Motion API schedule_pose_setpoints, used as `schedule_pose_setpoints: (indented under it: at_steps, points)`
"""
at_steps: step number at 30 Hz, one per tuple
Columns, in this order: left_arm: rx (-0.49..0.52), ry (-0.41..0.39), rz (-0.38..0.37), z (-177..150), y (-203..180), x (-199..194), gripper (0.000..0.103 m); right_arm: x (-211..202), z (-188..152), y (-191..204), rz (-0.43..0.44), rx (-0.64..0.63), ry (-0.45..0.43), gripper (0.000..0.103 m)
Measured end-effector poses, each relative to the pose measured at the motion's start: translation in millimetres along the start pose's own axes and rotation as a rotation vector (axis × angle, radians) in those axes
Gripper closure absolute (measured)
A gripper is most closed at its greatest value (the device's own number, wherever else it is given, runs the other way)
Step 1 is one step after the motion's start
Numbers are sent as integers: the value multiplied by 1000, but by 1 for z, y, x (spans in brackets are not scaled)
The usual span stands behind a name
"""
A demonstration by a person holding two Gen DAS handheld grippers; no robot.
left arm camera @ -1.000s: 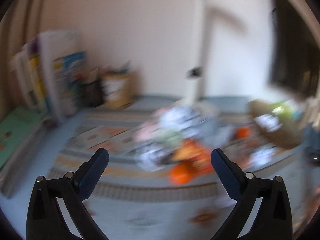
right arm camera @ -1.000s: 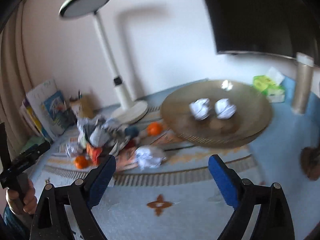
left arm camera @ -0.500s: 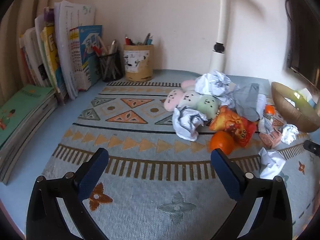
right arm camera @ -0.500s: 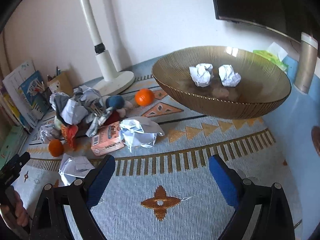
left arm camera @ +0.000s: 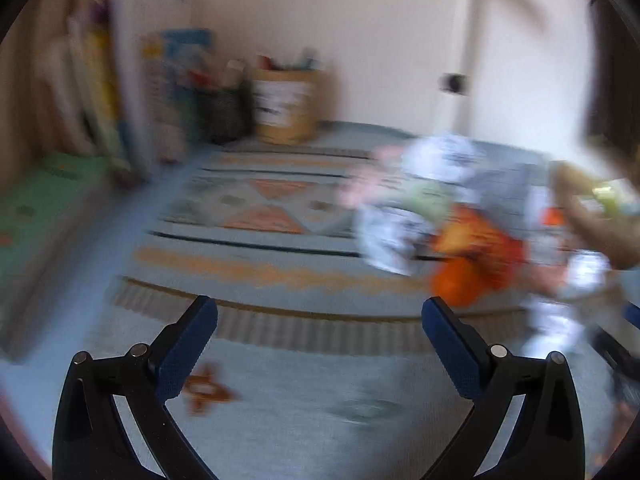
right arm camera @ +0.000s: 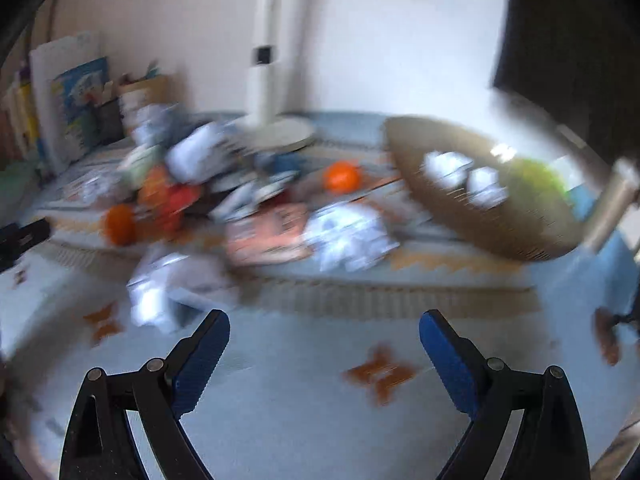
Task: Organize objects
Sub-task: 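Move the right gripper back over the rug toward another paper ball, then grasp a paper ball with the right gripper while the left gripper grasps another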
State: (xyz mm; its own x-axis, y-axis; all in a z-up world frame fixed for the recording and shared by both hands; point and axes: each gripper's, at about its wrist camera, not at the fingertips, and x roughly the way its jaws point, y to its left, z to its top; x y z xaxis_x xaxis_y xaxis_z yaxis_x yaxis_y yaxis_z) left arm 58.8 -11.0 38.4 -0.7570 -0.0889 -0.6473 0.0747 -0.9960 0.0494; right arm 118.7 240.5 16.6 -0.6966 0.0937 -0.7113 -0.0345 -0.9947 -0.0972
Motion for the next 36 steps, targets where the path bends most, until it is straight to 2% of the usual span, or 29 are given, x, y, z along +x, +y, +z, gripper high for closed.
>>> schedule_pose_setpoints:
  at_steps: [1, 3, 5, 8, 13, 15, 16, 18, 19, 20, 21, 22, 23, 24, 25, 27, 32, 36]
  points:
    - [31, -42, 44, 4, -2, -5, 1, -2, -1, 8, 19, -10, 2, 8]
    - [61, -53, -6, 9, -2, -4, 1, -5, 2, 24, 92, -20, -1, 8]
    - [63, -17, -50, 16, -1, 8, 1, -1, 10, 35, 136, -27, 8, 8]
    - [27, 9, -53, 30, -2, 29, 2, 9, 18, 52, 123, -45, 32, 8]
    - [16, 10, -207, 43, -17, 52, 2, 33, 21, 75, 130, -78, 103, 8]
    - [24, -7, -203, 41, -24, 56, 2, 35, 21, 78, 117, -99, 109, 8]
    - [32, -30, -175, 39, -28, 55, 2, 34, 21, 77, 125, -96, 100, 8]
    - [68, -61, -161, 39, -34, 52, 5, 35, 22, 76, 112, -87, 98, 13]
    - [88, -72, -166, 38, -37, 50, 5, 38, 22, 76, 104, -83, 109, 25]
    - [112, -69, -174, 37, -41, 50, 5, 40, 22, 76, 102, -82, 118, 28]
    - [140, -55, -179, 36, -46, 53, 12, 43, 23, 74, 113, -73, 126, 30]
    - [155, -42, -185, 36, -49, 55, 30, 43, 24, 73, 113, -69, 122, 36]
    - [154, -17, -198, 37, -49, 60, 38, 43, 24, 75, 119, -68, 119, 38]
    - [141, -1, -216, 37, -46, 63, 61, 43, 24, 75, 134, -68, 118, 44]
    - [118, 11, -236, 38, -41, 66, 64, 42, 24, 75, 136, -68, 115, 48]
    - [84, -21, -241, 37, -34, 60, 65, 40, 22, 75, 143, -68, 109, 51]
    - [68, -85, -248, 34, -30, 47, 65, 28, 20, 59, 213, -9, 59, 51]
    - [27, -83, -251, 36, -20, 49, 65, 26, 23, 58, 229, 12, 40, 51]
